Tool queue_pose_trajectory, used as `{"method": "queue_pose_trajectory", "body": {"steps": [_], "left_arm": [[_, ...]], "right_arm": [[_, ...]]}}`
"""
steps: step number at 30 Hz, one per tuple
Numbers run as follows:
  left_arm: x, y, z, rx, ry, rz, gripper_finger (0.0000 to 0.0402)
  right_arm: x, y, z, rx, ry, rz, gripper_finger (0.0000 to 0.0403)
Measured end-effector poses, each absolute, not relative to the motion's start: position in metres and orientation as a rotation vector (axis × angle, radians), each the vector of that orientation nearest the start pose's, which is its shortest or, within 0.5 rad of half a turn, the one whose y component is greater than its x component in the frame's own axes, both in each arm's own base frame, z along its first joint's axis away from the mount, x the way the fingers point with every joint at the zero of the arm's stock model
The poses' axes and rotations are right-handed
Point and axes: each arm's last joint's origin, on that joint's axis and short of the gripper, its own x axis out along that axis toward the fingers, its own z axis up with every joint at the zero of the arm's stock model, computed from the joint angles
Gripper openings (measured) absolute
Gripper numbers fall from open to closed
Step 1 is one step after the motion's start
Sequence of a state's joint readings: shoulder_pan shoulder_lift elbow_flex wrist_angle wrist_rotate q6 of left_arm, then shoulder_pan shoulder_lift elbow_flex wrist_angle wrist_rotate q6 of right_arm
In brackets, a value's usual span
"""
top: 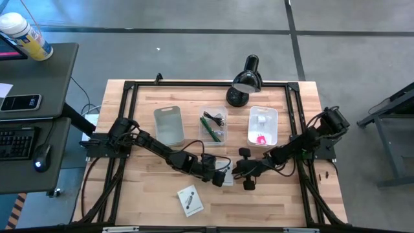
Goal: Pick and place items into bin
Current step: Put the top white card reader box into the gray bin
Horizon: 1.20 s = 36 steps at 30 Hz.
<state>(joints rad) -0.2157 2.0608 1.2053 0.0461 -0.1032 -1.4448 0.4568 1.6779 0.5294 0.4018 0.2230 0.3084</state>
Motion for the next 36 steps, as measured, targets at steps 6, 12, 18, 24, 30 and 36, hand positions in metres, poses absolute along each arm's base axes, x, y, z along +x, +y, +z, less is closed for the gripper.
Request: {"method": "queue_pose_trajectory", "body": {"steps": [6,12,18,24,30,36], "left_arm": [[0.408,-0.086,0.121,-1.234,0.713,0.480,0.0282],[0.408,-0.086,0.121,-1.235,0.711,0.477,0.0282],[0.408,-0.086,0.121,-1.235,0.710,0.476,0.0282],[0.408,-0.086,0.121,-1.235,0.711,0.477,0.0282],[0.408,-0.086,0.121,-1.236,0.711,0.477,0.0282],[0.408,-0.086,0.121,-1.238,0.710,0.479,0.0282]], "right_arm": [[0.249,0.115,0.097,0.044,0.749,0.113,0.0021],[0.249,0.116,0.095,0.048,0.752,0.117,0.0022],[0.248,0.115,0.094,0.042,0.764,0.114,0.0019],[0.243,0.113,0.089,0.061,0.780,0.099,0.0023],[0.239,0.112,0.087,0.085,0.759,0.102,0.0018],[0.238,0.111,0.086,0.073,0.773,0.100,0.0017]]}}
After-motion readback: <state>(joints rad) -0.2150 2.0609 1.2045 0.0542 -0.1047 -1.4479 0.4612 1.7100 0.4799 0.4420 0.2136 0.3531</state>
